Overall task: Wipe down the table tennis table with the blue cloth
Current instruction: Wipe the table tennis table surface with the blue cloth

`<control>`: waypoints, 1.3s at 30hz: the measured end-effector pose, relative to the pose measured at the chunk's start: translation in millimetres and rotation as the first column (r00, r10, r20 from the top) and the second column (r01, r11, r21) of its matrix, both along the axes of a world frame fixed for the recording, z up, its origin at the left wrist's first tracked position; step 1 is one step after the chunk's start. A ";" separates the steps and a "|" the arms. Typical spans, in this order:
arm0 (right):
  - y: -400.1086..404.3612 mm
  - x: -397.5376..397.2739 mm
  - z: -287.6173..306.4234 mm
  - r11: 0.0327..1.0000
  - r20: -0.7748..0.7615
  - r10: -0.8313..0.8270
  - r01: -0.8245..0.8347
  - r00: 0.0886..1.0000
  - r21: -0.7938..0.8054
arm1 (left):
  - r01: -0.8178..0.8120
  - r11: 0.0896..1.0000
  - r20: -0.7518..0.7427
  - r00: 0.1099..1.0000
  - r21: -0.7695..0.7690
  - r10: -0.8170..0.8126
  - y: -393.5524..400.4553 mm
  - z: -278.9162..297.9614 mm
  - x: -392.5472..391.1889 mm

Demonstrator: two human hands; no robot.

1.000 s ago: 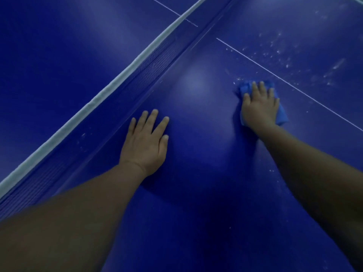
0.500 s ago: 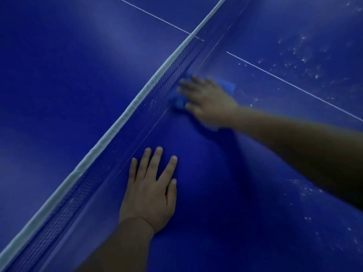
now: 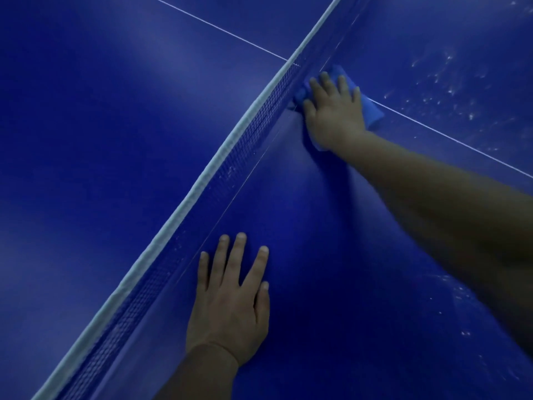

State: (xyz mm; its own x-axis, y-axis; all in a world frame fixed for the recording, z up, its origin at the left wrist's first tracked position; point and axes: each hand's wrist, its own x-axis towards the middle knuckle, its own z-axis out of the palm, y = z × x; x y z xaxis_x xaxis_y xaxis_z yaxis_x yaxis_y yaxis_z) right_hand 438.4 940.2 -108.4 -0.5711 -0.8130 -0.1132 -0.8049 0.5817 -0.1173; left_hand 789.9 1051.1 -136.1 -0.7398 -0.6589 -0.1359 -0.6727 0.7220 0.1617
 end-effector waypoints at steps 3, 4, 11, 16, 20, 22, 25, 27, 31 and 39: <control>-28.4 52.2 -7.7 0.998 -0.032 -0.058 0.058 0.998 0.019 | 0.010 1.000 0.008 1.000 -0.010 -0.010 -1.9 0.1 0.7; -35.0 67.8 -8.5 0.999 -0.031 -0.031 0.032 0.999 0.031 | 0.012 1.000 0.012 1.000 -0.015 -0.012 -1.8 -0.1 1.3; 9.3 16.2 -6.0 0.960 0.031 -0.272 0.274 0.962 -0.062 | 0.010 0.999 0.007 1.000 -0.037 -0.010 -3.0 -1.5 0.3; 176.9 -59.5 -8.2 0.746 -0.023 -0.665 0.664 0.746 -0.053 | 0.011 0.999 -0.006 1.000 -0.032 -0.012 -2.0 -2.0 0.1; 215.5 -73.7 -2.8 0.554 0.034 -0.831 0.832 0.555 -0.020 | 0.015 0.999 -0.016 1.000 -0.035 -0.016 -2.0 -2.2 -1.7; 184.8 -50.7 -6.6 0.622 0.026 -0.781 0.781 0.624 -0.054 | 0.015 0.999 -0.025 1.000 -0.043 -0.017 -2.8 -2.0 -0.7; 116.8 12.6 -15.4 0.884 -0.030 -0.462 0.457 0.886 -0.100 | 0.011 0.999 -0.032 0.999 -0.039 -0.012 -2.6 -0.8 -1.7; 101.0 44.0 -16.9 0.986 -0.025 -0.156 0.154 0.988 -0.060 | -0.002 1.000 -0.046 0.999 -0.029 0.001 -2.6 0.1 -2.4; 197.2 -24.0 -22.5 0.976 -0.151 -0.218 0.215 0.964 -0.037 | -0.003 1.000 -0.058 0.998 -0.018 0.002 -2.6 2.0 -0.9; 273.1 -70.1 0.4 0.504 0.019 -0.863 0.863 0.504 -0.034 | -0.010 1.000 -0.069 0.998 0.007 0.010 -1.7 4.6 -3.6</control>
State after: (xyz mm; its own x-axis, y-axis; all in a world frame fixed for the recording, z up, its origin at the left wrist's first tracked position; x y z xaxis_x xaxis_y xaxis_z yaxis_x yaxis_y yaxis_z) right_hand 368.3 1213.3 -107.9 -0.9921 0.0798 -0.0968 0.0940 0.9838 -0.1525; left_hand 786.3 1049.4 -131.5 -0.7409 -0.6657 -0.0889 -0.6670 0.7140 0.2127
